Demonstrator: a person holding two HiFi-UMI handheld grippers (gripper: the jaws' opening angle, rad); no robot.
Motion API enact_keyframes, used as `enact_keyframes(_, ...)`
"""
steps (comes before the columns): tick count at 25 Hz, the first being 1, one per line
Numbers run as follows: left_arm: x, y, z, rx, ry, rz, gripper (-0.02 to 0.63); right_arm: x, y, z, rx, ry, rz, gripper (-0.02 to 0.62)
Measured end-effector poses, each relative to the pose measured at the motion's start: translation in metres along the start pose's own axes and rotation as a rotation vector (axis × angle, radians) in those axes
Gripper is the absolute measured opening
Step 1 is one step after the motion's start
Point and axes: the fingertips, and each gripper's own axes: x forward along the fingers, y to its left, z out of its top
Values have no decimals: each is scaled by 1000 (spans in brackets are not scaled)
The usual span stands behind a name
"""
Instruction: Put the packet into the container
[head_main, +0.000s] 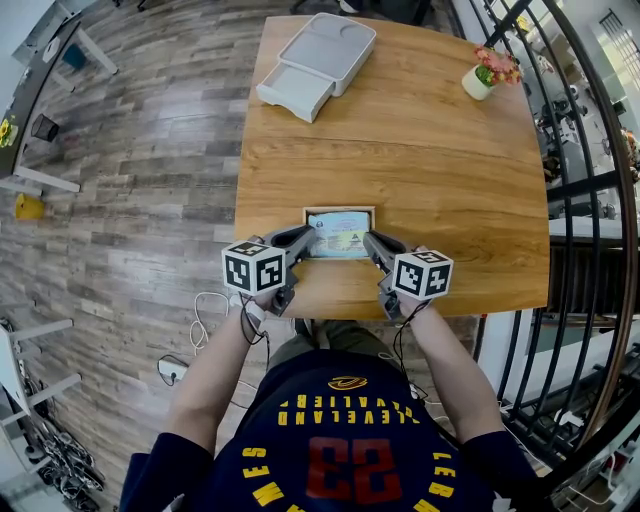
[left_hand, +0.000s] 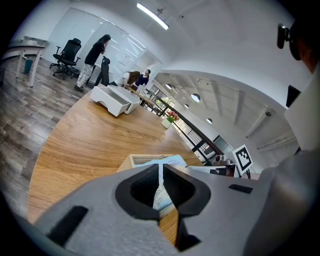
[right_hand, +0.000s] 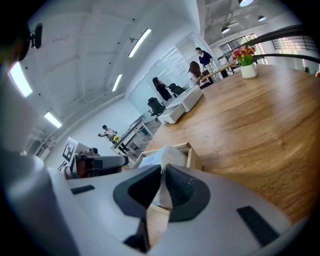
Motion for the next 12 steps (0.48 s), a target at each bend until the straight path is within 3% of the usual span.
enact_keyframes(12, -4, 3, -3, 3, -15, 28, 34, 0, -7, -8, -5, 13, -40, 38)
